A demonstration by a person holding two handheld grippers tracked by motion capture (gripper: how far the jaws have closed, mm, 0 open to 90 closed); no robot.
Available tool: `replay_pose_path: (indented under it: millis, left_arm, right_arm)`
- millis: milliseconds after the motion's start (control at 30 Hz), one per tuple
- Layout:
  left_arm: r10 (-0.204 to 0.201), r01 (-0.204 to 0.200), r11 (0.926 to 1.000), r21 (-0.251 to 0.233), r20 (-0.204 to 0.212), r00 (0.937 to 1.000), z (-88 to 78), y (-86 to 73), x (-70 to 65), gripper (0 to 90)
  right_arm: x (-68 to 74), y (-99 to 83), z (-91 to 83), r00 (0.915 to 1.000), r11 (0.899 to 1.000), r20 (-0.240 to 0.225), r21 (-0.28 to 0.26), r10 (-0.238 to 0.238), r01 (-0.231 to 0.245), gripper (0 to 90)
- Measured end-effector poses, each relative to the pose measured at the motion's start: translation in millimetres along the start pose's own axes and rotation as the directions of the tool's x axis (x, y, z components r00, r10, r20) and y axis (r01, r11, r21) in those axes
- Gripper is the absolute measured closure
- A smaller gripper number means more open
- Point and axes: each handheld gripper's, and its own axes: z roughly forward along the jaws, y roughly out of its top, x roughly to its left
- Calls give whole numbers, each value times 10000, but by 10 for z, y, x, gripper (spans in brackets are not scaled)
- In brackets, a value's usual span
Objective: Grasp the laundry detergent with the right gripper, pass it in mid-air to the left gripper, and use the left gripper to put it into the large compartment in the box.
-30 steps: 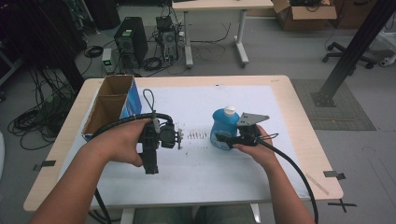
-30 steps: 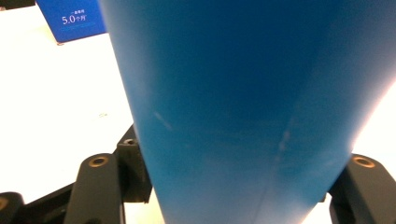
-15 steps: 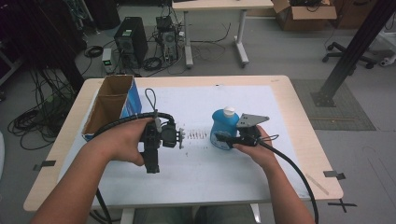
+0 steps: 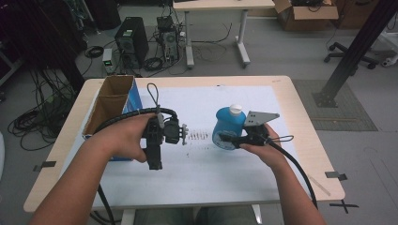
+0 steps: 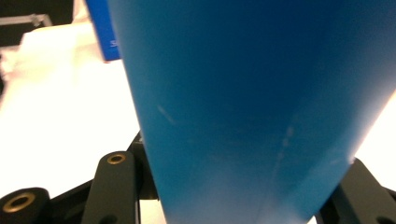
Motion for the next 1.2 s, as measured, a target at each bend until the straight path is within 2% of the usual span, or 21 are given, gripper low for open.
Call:
replay_pose_path:
  millis: [167,333,367,400,433,500,567,600,633,667,700,833,900,1033,1200]
  left_arm:
    - [60,-60,10000,-34,-53,10000,-73,38,33,4]
    - [65,-66,9998,-189,-84,9999,-139,74,68,4]
    - [102,-103,9996,-253,-35,9999,-159,90,79,4]
    - [102,-103,9996,-253,-35,9999,-159,90,79,4]
    - [118,-118,9994,-317,-17,9999,-167,96,87,4]
    - [90,-84,9985,-544,108,9999,-183,99,117,4]
    - [91,-77,9978,-662,210,9997,-187,98,150,4]
    - [91,-77,9978,-662,210,9997,-187,98,150,4]
    - [121,-105,9977,-673,243,9996,-189,104,158,4]
    - [121,-105,9977,-673,243,9996,-189,104,158,4]
    - [141,-123,9975,-703,259,9996,-196,115,157,4]
    - [207,-184,9969,-766,295,9994,-209,138,152,4]
    - [234,-209,9970,-752,328,9992,-223,165,144,4]
    - [371,-344,9963,-782,341,9987,-243,208,130,4]
    - [474,-442,9958,-797,384,9981,-256,247,108,4]
  right_arm:
    - [138,114,-83,9980,9985,-437,292,-454,467,456]
    - [254,191,-109,9922,9967,-1058,422,-652,700,456]
    - [297,212,-111,9890,9961,-1307,440,-699,762,455]
    - [297,212,-111,9890,9961,-1307,440,-699,762,455]
    - [339,231,-105,9855,9948,-1496,507,-803,887,454]
    - [356,236,-96,9837,9944,-1582,490,-849,937,454]
    - [411,251,-58,9759,9925,-1950,536,-978,1101,454]
    - [411,251,-58,9759,9925,-1950,536,-978,1101,454]
    - [449,259,-21,9703,9910,-2163,531,-1085,1227,454]
    - [449,259,-21,9703,9910,-2163,531,-1085,1227,454]
    - [480,267,23,9645,9896,-2366,531,-1175,1336,454]
    - [531,282,96,9580,9883,-2583,532,-1243,1426,453]
    - [585,293,169,9506,9874,-2831,543,-1275,1486,453]
    - [636,293,252,9473,9873,-2943,550,-1269,1493,453]
    - [672,283,319,9472,9882,-2965,519,-1225,1440,453]
